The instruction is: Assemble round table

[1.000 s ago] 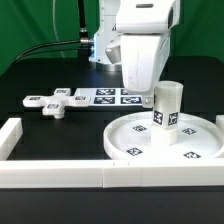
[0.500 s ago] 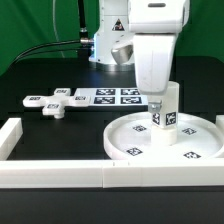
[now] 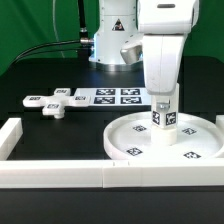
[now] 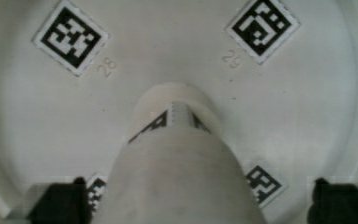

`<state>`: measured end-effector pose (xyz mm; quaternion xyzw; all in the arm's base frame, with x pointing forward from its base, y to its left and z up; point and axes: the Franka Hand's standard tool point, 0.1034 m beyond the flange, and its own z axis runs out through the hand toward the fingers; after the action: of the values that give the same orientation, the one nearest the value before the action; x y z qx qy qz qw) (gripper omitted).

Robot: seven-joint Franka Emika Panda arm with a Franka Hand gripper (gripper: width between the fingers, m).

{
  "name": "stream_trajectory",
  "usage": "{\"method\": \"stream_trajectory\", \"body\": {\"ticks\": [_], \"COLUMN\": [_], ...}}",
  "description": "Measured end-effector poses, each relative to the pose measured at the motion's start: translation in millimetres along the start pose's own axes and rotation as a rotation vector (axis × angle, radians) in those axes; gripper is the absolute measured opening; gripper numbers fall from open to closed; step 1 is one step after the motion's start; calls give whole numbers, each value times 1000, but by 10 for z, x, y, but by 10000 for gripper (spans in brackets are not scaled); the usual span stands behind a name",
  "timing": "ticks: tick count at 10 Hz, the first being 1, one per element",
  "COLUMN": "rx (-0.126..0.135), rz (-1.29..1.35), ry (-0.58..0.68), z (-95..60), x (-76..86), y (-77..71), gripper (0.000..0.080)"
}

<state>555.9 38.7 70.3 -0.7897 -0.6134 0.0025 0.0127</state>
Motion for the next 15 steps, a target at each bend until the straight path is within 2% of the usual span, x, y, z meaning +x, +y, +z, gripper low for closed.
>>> {"method": "stream_trajectory", "body": {"ticks": [1,2,3,6,10,11,15], "rx": [0,0,1,2,8,2,5], "rz": [1,2,8,50,520,597,804], "ry": [0,0,0,1,16,26,28], "z": [0,1,4,10,29,32,32], "x": [-4,-9,-11,-18,-36,-39,-28], "y": [1,3,2,1,-37,-42,-39], "gripper": [491,491,408,408,409,409,409]}}
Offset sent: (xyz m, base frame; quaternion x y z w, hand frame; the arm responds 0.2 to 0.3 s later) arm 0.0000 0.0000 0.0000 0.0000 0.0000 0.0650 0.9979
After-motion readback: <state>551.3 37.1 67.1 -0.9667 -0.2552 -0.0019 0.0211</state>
